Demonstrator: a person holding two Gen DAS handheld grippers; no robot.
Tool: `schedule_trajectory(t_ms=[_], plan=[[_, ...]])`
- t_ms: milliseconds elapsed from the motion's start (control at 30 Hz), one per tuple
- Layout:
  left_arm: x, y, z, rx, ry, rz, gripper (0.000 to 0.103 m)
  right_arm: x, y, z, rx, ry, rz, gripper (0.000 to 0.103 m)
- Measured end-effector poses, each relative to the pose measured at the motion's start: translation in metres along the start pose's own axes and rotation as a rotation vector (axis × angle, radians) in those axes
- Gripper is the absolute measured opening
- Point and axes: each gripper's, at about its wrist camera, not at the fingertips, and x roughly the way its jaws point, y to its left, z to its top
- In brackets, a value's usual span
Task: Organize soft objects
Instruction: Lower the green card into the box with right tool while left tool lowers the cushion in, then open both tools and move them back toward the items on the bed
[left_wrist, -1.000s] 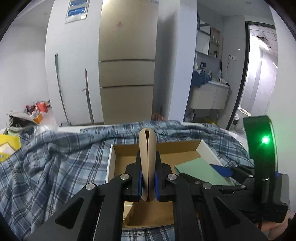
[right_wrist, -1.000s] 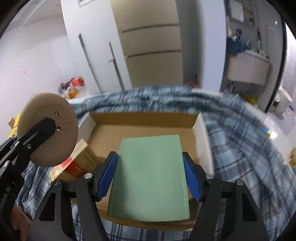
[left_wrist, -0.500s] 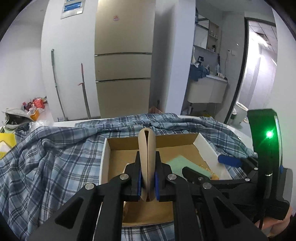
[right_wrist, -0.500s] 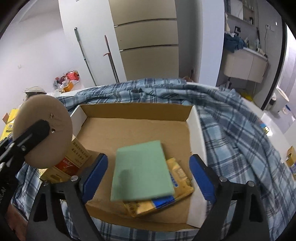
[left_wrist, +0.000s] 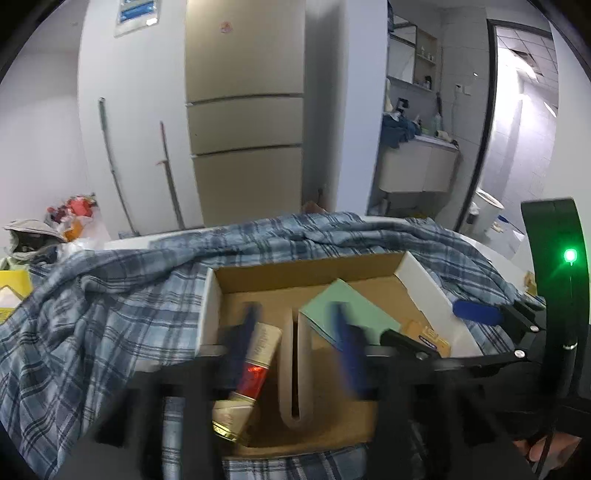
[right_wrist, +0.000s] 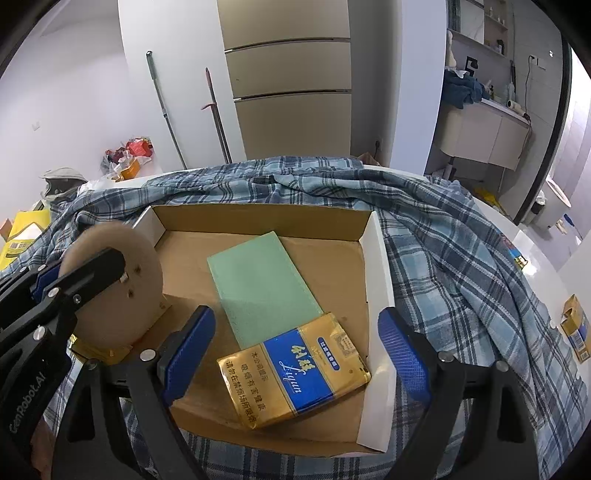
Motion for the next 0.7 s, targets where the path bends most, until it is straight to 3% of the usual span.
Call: schedule_trajectory(t_ms=[367,633,700], plan=[[-0.027,0.008,0.014,0.005,-0.054,0.003,0.069,-0.011,0.000,0.003,0.011,-0.018,0.006,0.089],[-0.099,0.009,0.027,0.017,-0.161,0.009,0.069,-0.071,0.013,0.000,-0.016,-0.114,0.044,0.089],[-0.125,0.009,0.023,0.019,-0.231,0.010,0.069,-0.089,0.017,-0.003,-0.019,-0.140,0.059,0.089]])
